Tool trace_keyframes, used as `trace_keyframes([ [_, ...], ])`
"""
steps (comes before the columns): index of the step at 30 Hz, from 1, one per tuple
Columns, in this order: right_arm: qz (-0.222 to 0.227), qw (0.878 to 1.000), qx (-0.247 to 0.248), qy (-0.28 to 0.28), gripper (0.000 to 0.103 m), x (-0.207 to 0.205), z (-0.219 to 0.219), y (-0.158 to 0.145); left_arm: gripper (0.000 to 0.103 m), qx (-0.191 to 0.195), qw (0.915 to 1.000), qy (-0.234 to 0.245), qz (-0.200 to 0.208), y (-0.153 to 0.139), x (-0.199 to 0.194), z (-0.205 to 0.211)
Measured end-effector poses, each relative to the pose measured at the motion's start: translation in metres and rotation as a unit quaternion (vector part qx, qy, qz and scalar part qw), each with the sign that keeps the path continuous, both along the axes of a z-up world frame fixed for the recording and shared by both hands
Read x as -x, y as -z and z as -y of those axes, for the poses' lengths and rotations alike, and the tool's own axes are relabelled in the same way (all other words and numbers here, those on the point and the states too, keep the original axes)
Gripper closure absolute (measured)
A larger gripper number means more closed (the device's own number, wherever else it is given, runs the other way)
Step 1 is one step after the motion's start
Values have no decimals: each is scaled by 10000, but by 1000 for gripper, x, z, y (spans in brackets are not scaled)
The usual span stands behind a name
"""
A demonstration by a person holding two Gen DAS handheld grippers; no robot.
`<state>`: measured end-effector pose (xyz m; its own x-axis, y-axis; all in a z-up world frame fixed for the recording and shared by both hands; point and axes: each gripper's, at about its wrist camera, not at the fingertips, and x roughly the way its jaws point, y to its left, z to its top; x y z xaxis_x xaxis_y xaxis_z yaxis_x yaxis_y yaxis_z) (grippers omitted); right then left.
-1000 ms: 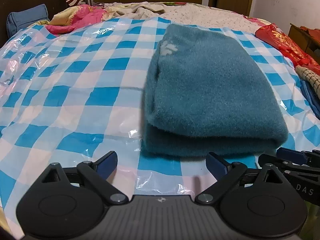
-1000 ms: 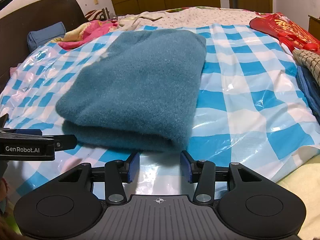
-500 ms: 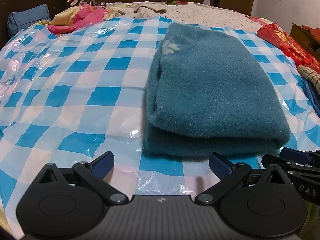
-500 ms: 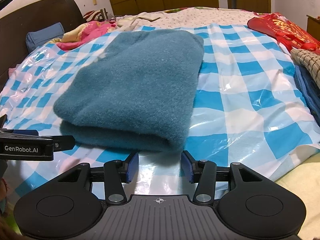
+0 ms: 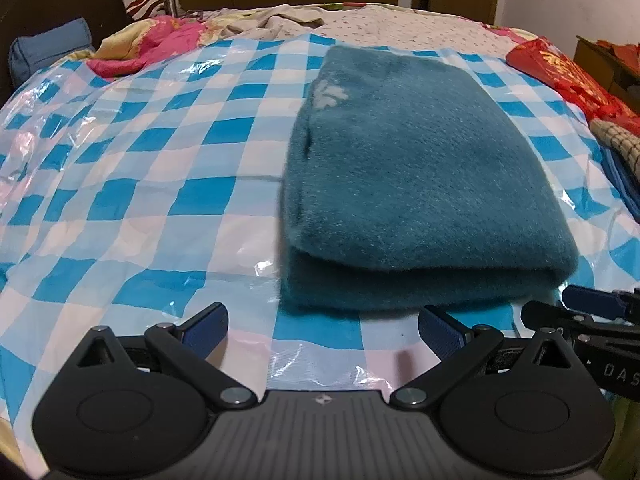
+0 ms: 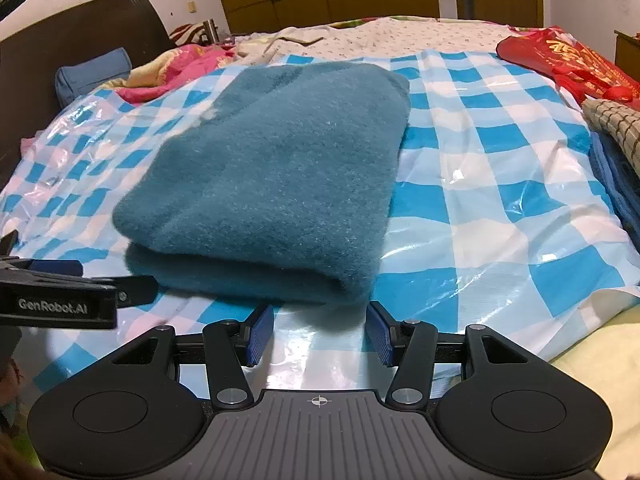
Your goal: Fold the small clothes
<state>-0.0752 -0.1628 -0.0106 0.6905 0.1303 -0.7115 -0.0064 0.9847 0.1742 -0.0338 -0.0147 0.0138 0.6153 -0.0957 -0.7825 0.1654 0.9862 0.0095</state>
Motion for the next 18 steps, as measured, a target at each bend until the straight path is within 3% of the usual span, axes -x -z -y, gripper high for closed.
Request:
trace_keyframes([
  [8,117,9999,-122,-21,51,3,0,-3,0,-251,9995,178,96,0,3,9],
  [18,116,9997,-129,-151,51,6,-6,-3,0,-294,9993,224,107,0,4,11],
])
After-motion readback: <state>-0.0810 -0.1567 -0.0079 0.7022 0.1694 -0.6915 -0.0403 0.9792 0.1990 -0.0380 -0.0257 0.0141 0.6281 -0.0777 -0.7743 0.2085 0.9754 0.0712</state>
